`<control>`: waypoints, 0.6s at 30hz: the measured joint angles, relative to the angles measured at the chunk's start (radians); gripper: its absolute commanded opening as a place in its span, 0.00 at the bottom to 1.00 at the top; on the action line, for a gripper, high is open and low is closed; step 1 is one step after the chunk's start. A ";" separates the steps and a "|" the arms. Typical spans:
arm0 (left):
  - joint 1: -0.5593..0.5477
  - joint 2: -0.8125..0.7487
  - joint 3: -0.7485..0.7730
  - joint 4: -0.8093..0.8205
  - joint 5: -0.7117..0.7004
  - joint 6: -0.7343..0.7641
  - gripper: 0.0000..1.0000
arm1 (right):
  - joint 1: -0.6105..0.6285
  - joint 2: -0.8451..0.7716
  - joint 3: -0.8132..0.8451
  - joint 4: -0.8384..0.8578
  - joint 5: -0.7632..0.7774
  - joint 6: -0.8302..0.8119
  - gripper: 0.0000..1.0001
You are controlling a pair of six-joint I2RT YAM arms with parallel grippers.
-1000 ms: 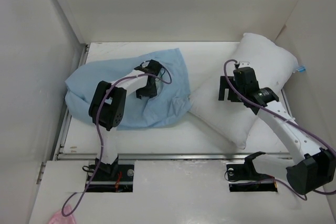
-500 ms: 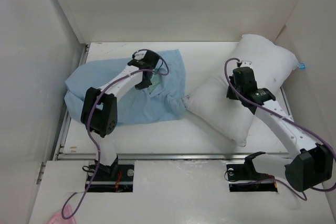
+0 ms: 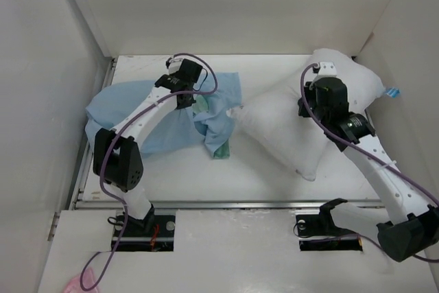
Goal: Put the pillow into the pillowcase
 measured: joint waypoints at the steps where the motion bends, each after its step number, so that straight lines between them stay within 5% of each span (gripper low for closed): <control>1: 0.000 0.017 0.000 0.004 0.004 0.002 0.00 | 0.014 0.005 0.010 0.006 -0.014 -0.006 0.00; 6: 0.002 0.102 -0.008 0.010 0.010 -0.001 0.03 | 0.082 0.155 0.169 0.019 -0.076 -0.019 0.00; 9: 0.004 0.117 -0.020 0.006 0.011 -0.005 0.42 | 0.103 0.282 0.290 0.048 -0.079 -0.021 0.00; 15: 0.015 0.117 -0.025 -0.010 0.006 -0.024 0.62 | 0.122 0.492 0.368 0.136 -0.035 0.000 0.00; 17: 0.015 0.117 -0.024 -0.012 0.002 -0.013 0.83 | 0.125 0.551 0.370 0.140 0.025 0.017 0.00; 18: 0.013 0.117 -0.022 -0.012 0.002 -0.008 0.83 | 0.121 0.599 0.370 0.138 0.032 0.020 0.00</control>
